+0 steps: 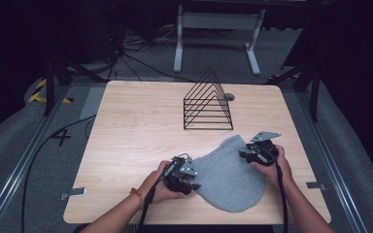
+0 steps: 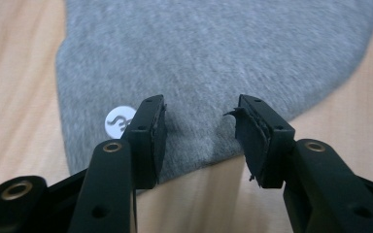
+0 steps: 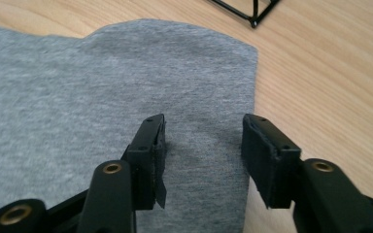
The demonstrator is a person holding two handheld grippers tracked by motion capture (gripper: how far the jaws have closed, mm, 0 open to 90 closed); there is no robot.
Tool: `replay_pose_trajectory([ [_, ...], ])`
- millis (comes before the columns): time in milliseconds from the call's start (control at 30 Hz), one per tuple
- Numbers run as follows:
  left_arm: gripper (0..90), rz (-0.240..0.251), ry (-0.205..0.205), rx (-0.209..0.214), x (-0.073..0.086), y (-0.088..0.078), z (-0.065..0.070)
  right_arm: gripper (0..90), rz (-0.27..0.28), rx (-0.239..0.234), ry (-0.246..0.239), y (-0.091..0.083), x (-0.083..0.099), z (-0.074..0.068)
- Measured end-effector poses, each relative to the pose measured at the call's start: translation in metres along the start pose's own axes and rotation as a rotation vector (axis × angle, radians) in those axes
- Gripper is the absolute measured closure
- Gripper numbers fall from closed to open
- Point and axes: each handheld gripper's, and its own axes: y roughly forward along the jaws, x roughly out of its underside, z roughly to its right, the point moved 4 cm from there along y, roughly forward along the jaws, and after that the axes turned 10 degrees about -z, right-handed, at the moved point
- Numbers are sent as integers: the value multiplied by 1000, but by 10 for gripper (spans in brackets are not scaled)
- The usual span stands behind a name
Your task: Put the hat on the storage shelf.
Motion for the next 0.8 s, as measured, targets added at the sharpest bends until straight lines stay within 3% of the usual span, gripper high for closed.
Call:
replay_pose_trajectory([
  [167, 548, -13, 36, 26, -7, 4, 15, 462, 0, 50, -2, 3, -7, -5],
  [233, 526, -11, 36, 42, -10, 5, 17, 457, 10, 31, 8, -1, -4, -6],
  [300, 502, -15, 47, 22, -12, 3, 16, 470, 34, -7, 24, -12, 1, -8],
  [467, 498, 27, 3, 20, -19, -10, -3, 472, 67, -85, -34, -45, 21, -32],
  [567, 499, 56, -4, -23, -30, -13, -19, 472, 76, -136, -73, -59, 38, -52],
  [667, 499, 69, -18, -34, -46, -11, -34, 482, 77, -206, -99, -66, 52, -69],
  [800, 504, 66, 2, -38, -69, 3, -47, 516, 60, -251, -138, -67, 63, -88],
])
